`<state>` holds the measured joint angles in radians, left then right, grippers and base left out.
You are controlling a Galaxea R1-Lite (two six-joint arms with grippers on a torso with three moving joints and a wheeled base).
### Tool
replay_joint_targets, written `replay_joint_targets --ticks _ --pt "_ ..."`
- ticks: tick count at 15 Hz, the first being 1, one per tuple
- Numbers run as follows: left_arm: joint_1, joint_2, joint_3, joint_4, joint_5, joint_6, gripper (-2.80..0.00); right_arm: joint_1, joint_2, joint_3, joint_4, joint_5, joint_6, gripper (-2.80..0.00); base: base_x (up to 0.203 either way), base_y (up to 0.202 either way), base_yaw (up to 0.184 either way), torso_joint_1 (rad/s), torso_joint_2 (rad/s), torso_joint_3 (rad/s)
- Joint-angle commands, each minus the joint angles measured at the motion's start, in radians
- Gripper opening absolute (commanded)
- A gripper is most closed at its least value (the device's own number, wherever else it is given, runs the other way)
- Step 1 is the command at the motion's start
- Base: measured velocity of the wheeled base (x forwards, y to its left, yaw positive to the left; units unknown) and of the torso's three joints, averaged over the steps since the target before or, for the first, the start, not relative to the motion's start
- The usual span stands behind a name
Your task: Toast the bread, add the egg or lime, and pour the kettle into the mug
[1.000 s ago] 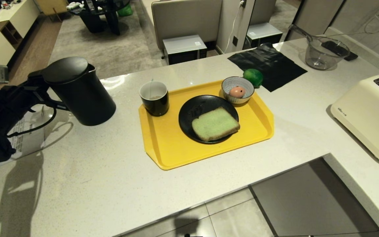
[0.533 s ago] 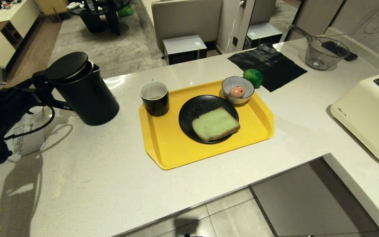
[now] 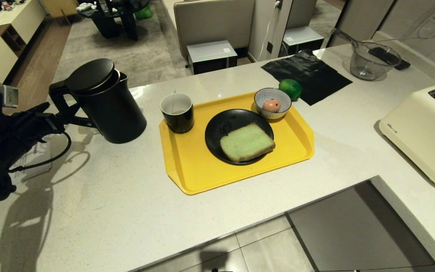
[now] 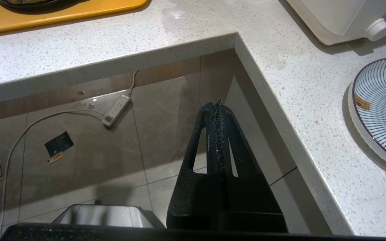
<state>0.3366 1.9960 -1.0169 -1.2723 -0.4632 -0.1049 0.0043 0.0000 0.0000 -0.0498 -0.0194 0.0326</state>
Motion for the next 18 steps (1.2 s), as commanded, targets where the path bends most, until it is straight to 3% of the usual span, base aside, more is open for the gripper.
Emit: replay_joint_targets --ticks 1,8,12,17,18 --pt "-0.001 -0.026 0.023 -0.007 -0.002 0.003 0.0 0.0 0.002 0.02 -0.001 0.0 0.001 -2.8 0.0 0.0 0.0 0.0 0.0 0.0" --pt "0.0 -0.098 0.15 -0.009 -0.003 0.031 0.0 0.0 0.002 0.02 -0.001 -0.001 0.0 -2.8 0.0 0.0 0.0 0.0 0.0 0.0" --pt "-0.01 -0.225 0.273 -0.007 0.002 0.029 0.0 0.0 0.002 0.019 -0.001 -0.001 0.0 -2.8 0.0 0.0 0.0 0.0 0.0 0.0" --pt "-0.03 -0.355 0.334 0.001 0.011 0.035 0.0 0.0 0.002 0.018 -0.001 -0.001 0.001 -2.8 0.0 0.0 0.0 0.0 0.0 0.0" --pt "-0.03 -0.371 0.336 0.001 0.009 0.036 -2.8 0.0 0.002 0.02 -0.001 -0.001 0.0 -2.8 0.0 0.0 0.0 0.0 0.0 0.0"
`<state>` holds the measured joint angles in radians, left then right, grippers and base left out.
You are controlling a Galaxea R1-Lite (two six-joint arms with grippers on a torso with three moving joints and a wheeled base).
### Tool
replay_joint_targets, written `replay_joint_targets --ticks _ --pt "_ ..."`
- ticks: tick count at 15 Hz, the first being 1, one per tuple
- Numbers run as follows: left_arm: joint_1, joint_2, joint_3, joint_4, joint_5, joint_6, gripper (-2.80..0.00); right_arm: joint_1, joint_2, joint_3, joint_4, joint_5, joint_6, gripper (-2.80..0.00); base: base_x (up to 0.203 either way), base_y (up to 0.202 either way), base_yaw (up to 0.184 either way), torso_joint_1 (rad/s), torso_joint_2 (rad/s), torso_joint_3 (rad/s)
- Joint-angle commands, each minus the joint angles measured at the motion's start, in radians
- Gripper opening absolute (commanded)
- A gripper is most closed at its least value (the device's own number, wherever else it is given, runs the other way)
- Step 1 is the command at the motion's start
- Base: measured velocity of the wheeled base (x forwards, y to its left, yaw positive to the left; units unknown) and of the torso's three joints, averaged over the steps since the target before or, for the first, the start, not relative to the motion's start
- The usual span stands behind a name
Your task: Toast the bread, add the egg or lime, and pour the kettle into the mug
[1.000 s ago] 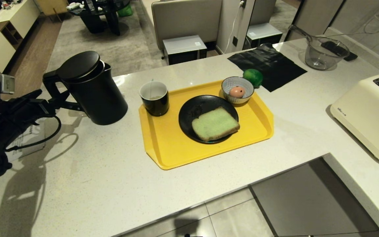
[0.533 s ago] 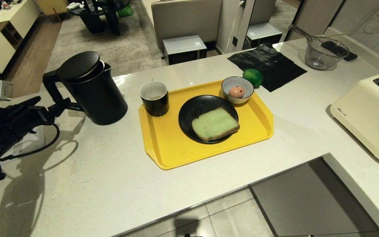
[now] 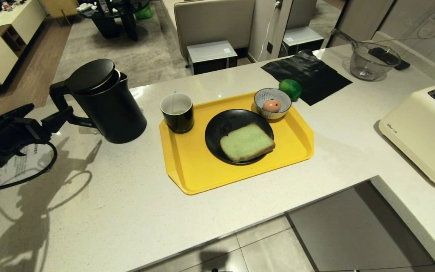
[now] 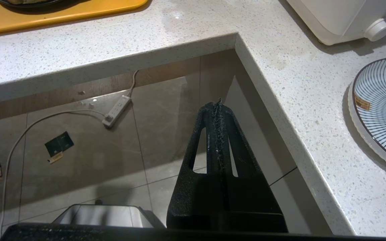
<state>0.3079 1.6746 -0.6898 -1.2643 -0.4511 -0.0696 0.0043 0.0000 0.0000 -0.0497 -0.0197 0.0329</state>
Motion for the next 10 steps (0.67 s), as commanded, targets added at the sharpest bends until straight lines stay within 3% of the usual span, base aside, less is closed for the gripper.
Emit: replay_joint_targets --ticks 1,6,10 --pt "-0.001 -0.066 0.007 -0.004 -0.007 0.004 -2.8 0.0 0.002 0.02 -0.001 0.001 -0.001 -2.8 0.0 0.0 0.0 0.0 0.0 0.0" --pt "-0.027 -0.116 -0.078 0.055 0.005 0.005 -2.8 0.0 0.002 0.02 -0.001 0.0 -0.001 -2.8 0.0 0.0 0.0 0.0 0.0 0.0" --pt "-0.029 -0.115 -0.337 0.237 0.012 -0.002 -2.8 0.0 0.002 0.02 -0.001 0.001 -0.001 -2.8 0.0 0.0 0.0 0.0 0.0 0.0"
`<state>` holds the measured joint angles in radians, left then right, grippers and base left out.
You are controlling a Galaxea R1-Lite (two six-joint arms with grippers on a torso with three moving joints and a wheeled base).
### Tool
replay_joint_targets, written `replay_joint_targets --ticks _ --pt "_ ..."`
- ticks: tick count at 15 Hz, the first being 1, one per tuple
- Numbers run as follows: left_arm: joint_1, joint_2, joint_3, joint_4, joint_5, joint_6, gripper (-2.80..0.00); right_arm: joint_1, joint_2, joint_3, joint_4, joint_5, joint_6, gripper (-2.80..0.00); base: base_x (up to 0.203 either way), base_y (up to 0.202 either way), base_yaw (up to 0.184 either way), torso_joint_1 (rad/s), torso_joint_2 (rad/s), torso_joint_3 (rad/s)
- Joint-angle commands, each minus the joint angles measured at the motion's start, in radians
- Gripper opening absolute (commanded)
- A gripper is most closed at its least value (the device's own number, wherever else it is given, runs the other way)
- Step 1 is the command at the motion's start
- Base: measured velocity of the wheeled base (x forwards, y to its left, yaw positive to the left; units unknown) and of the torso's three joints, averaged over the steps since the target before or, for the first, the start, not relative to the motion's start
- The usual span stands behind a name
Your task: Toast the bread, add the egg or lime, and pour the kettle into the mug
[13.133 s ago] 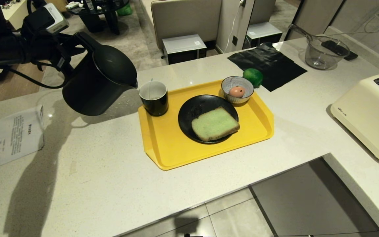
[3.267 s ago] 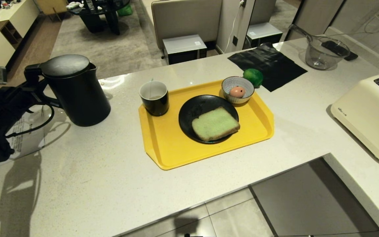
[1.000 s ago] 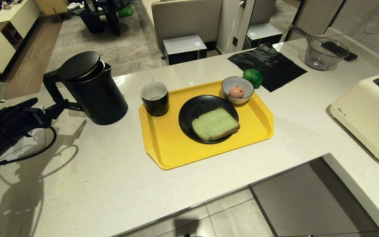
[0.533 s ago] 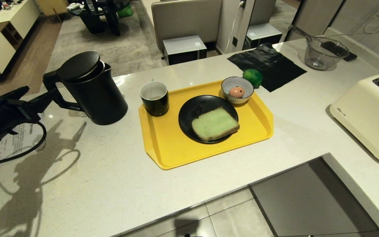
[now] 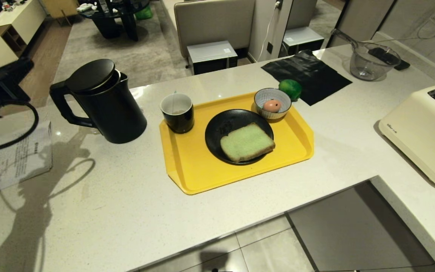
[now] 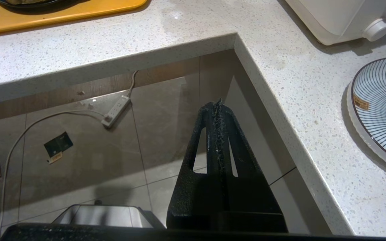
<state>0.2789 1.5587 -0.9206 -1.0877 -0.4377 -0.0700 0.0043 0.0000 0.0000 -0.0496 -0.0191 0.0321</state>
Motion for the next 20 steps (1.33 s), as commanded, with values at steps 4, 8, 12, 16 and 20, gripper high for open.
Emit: replay_joint_targets --ticks 4,8,12,16,20 --pt "0.0 0.043 -0.387 0.348 -0.002 -0.016 -2.8 0.0 0.002 0.019 -0.001 -0.001 0.0 -2.8 0.0 0.0 0.0 0.0 0.0 0.0" --pt "-0.002 0.103 -0.601 0.696 0.003 -0.02 -2.8 0.0 0.002 0.02 -0.001 -0.001 0.002 -2.8 0.0 0.0 0.0 0.0 0.0 0.0" --pt "-0.024 0.175 -0.738 0.915 -0.001 -0.031 -2.8 0.0 0.002 0.019 -0.001 0.0 0.0 -2.8 0.0 0.0 0.0 0.0 0.0 0.0" --pt "-0.053 0.222 -0.746 0.92 0.0 -0.036 -2.8 0.0 0.002 0.02 -0.001 -0.001 0.0 -2.8 0.0 0.0 0.0 0.0 0.0 0.0" --pt "-0.061 0.258 -0.761 0.942 0.0 -0.034 -2.8 0.0 0.002 0.02 -0.001 -0.001 0.0 -2.8 0.0 0.0 0.0 0.0 0.0 0.0"
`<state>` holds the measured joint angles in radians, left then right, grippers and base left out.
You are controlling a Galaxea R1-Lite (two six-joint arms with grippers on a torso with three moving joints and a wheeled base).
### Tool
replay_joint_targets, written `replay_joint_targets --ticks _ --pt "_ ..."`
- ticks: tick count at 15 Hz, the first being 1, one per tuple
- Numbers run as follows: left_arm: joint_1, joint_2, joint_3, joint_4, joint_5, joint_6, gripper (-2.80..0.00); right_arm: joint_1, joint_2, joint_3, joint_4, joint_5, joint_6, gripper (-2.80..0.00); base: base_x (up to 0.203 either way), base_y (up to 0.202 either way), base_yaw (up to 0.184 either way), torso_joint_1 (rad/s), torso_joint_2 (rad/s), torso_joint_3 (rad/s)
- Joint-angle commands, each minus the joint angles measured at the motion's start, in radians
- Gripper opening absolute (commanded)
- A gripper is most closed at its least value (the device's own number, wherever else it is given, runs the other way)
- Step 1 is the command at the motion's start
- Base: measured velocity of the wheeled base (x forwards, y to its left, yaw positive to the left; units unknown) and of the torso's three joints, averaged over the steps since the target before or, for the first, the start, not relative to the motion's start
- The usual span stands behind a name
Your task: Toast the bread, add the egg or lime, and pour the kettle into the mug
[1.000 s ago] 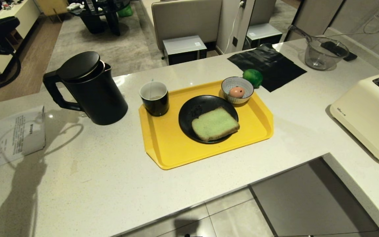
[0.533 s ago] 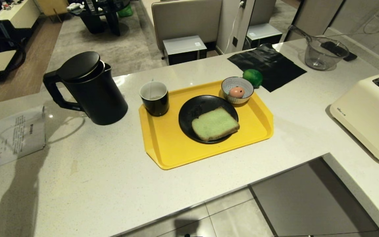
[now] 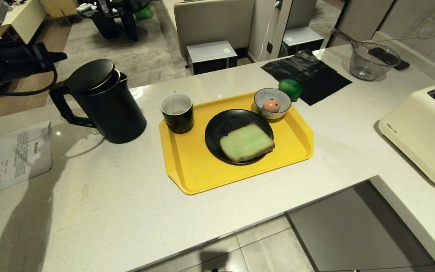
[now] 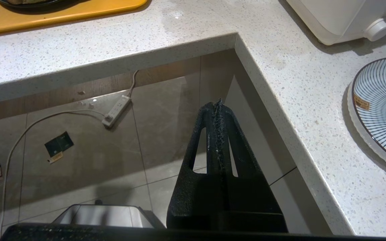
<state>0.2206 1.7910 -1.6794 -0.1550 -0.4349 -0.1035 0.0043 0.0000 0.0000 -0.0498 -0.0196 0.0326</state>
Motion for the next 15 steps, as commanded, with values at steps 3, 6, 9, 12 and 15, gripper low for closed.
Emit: replay_joint_targets --ticks 3,6,9,12,15 --pt "-0.009 0.052 0.004 0.038 -0.002 -0.001 -2.8 0.0 0.002 0.02 -0.001 0.0 0.001 -2.8 0.0 0.0 0.0 0.0 0.0 0.0" --pt "-0.012 0.07 0.006 0.04 -0.002 0.004 -2.8 0.0 0.002 0.02 -0.001 0.0 0.0 -2.8 0.0 0.0 0.0 0.0 0.0 0.0" --pt "-0.017 0.073 0.008 0.042 -0.001 0.019 -2.8 0.0 0.002 0.02 -0.001 0.0 0.0 -2.8 0.0 0.0 0.0 0.0 0.0 0.0" --pt "-0.018 0.077 0.006 0.043 0.003 0.099 -2.8 0.0 0.002 0.02 -0.001 0.0 0.0 -2.8 0.0 0.0 0.0 0.0 0.0 0.0" --pt "-0.026 0.077 0.006 0.095 0.002 0.189 -2.8 0.0 0.002 0.02 -0.001 0.0 0.0 -2.8 0.0 0.0 0.0 0.0 0.0 0.0"
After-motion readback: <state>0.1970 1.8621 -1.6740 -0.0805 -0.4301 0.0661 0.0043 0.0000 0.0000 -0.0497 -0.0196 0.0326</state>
